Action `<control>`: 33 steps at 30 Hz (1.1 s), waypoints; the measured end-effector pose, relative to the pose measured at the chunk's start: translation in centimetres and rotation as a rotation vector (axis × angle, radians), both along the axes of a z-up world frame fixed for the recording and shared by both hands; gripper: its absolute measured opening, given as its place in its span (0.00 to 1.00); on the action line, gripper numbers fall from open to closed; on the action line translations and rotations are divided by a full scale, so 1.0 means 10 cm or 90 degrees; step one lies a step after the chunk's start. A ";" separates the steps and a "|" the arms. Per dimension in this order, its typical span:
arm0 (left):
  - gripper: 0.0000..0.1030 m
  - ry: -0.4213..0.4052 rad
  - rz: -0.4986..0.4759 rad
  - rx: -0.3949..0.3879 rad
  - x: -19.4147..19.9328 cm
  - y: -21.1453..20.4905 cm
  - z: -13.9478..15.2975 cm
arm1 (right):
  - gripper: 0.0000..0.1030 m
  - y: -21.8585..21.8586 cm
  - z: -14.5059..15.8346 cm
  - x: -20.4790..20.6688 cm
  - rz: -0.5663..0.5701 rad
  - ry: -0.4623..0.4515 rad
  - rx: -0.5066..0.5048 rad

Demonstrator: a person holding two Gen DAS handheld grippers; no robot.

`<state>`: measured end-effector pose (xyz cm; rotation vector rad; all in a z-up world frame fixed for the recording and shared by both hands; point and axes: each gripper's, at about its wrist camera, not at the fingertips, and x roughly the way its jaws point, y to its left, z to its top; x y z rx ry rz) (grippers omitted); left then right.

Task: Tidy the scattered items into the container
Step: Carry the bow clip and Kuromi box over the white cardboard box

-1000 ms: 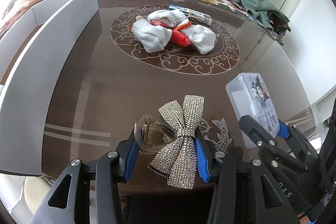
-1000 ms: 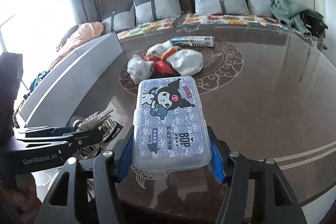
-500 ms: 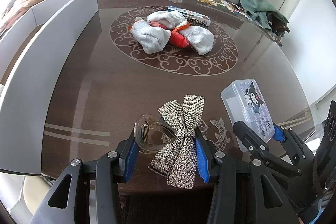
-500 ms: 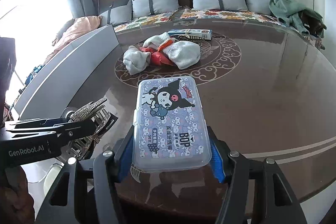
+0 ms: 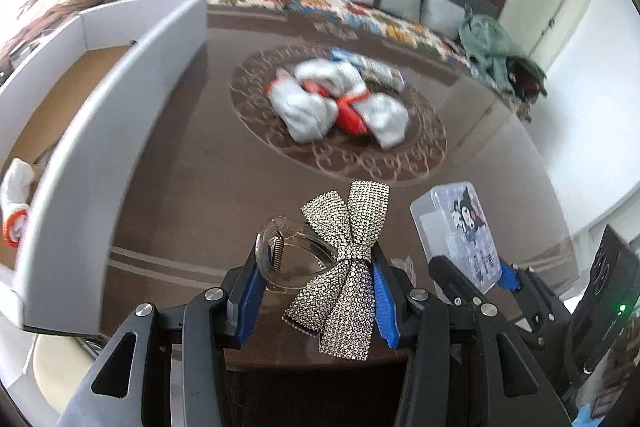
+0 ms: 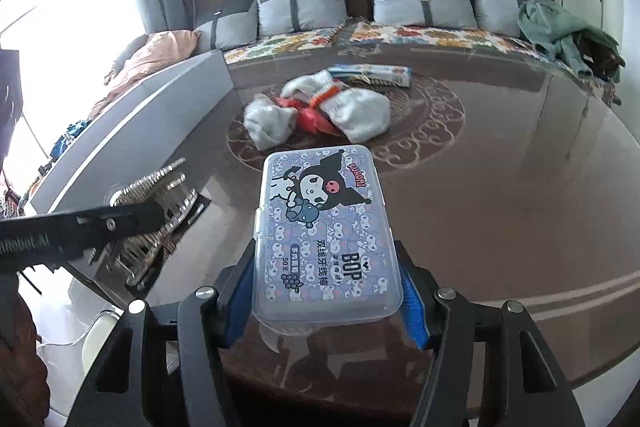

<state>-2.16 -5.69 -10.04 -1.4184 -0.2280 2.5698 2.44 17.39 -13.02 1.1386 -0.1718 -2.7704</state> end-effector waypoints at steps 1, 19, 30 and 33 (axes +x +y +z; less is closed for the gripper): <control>0.46 0.004 0.012 0.003 -0.01 -0.10 0.04 | 0.60 -0.04 0.05 -0.02 0.007 0.004 -0.002; 0.46 -0.017 0.260 0.007 -0.34 -2.14 0.13 | 0.60 -2.19 0.97 -0.92 0.295 0.080 -0.076; 0.46 -0.083 0.281 0.000 -0.48 -2.26 -0.20 | 0.60 -3.40 0.44 -1.51 0.410 -0.041 0.012; 0.46 -0.085 0.288 0.009 -0.50 -2.30 -0.20 | 0.60 -3.44 0.38 -1.59 0.414 -0.056 0.020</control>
